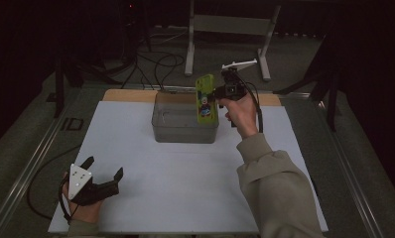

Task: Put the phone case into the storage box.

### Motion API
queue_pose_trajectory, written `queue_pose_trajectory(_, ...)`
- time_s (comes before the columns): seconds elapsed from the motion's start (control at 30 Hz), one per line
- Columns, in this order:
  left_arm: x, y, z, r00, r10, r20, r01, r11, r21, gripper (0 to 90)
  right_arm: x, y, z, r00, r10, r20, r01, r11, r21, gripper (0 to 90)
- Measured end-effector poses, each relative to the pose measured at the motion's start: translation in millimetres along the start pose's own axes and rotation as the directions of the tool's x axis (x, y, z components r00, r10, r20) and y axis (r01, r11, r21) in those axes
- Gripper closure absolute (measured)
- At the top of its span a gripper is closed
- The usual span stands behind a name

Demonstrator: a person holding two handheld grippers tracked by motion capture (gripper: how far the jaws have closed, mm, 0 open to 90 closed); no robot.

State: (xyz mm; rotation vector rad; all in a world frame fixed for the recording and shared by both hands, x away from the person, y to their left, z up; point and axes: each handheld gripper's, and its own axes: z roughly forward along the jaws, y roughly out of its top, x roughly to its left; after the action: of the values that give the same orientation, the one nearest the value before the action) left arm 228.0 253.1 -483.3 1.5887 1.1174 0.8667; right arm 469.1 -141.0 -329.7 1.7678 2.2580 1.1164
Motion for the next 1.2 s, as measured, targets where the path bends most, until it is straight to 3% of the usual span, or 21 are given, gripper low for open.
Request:
queue_pose_trajectory(0.63, 1.4, -0.1, -1.3, 0.9999, -0.015, 0.000, 0.015, 0.9999, -0.004, 0.6, -4.7, 15.0, 20.0, 0.9977, 0.066, 0.011, -0.067, 0.997, 0.036, 78.5)
queue_pose_trajectory(0.87, 1.6, -0.2, -1.4, 0.9999, -0.017, 0.000, 0.017, 0.9998, -0.006, 0.6, -4.8, 17.6, 26.0, 0.9976, 0.060, 0.035, -0.061, 0.997, 0.043, 78.5)
queue_pose_trajectory(1.2, 1.3, -0.3, -1.8, 0.9999, -0.017, -0.001, 0.017, 0.9998, -0.007, 0.6, -14.0, 20.3, 30.3, 0.9950, 0.089, 0.045, -0.091, 0.995, 0.046, 78.5)
